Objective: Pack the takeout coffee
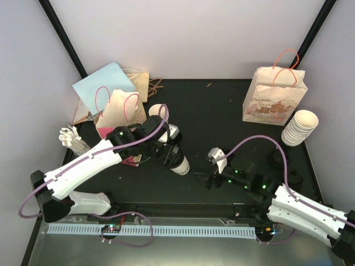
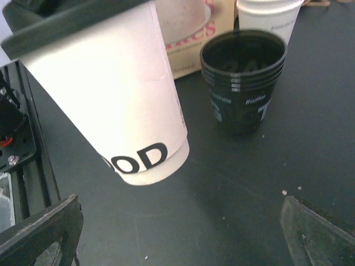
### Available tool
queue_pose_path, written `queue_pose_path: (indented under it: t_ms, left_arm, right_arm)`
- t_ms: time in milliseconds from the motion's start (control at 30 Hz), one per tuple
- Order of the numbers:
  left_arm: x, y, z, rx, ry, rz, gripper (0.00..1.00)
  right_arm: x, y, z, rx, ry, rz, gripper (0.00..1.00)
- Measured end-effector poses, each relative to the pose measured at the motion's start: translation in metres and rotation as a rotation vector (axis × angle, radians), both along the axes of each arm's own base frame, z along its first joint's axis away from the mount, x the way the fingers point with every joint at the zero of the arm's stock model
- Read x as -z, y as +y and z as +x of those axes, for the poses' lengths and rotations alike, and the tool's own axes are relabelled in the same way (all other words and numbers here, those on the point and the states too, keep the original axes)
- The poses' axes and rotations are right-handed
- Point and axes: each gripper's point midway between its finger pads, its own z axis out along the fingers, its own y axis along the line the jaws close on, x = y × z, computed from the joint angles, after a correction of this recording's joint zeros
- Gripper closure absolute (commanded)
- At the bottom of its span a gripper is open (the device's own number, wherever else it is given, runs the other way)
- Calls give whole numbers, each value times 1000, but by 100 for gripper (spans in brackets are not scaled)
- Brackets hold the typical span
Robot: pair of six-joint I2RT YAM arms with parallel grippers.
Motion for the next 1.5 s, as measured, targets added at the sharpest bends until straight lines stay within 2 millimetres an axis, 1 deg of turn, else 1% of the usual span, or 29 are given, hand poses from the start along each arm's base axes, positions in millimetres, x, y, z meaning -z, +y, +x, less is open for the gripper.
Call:
queue_pose_path:
  t_ms: [133,300,400,467,533,633,733,833,933,1067,1200,1300,1467,1500]
  left_arm:
    - [-13,1,-2,11,-15,-15,28]
    - [-44,7,-3,7,-70,-71,28]
    - [-61,14,-7,3,-116,-112,28]
    - [-67,18,-8,0,-133,-127,28]
    - [-67,19,-9,6,-138,-129,28]
    - [-49,17,-10,20,-102,-97,29]
    - [-21,13,-9,32,-42,-37,29]
    - [3,6,-6,43,0,20,29]
    - [20,-2,-4,57,21,62,29]
    - [38,-14,0,73,25,107,29]
    - [51,-23,1,88,6,151,29]
    - [62,-28,1,100,-1,196,28]
    - [73,-36,5,104,-22,253,27]
    - [75,-37,6,103,-25,262,25]
  right_arm:
    - [-16,-1,5,23,-56,38,0]
    - [-28,-7,16,93,-86,52,0]
    - [-39,-11,24,147,-97,68,0]
    - [-44,-13,27,171,-101,77,0]
    - [-49,-14,30,193,-101,85,0]
    - [-53,-19,34,230,-99,91,0]
    - [-53,-25,37,273,-89,85,0]
    - [-52,-35,44,350,-68,76,0]
    - [-48,-51,53,474,-17,40,0]
    - [-45,-55,64,559,48,-52,0]
    - [-27,-57,73,608,110,-158,0]
    - [-15,-62,73,625,139,-204,0]
    - [-12,-65,74,637,150,-211,0]
    - [-11,-66,75,639,153,-215,0]
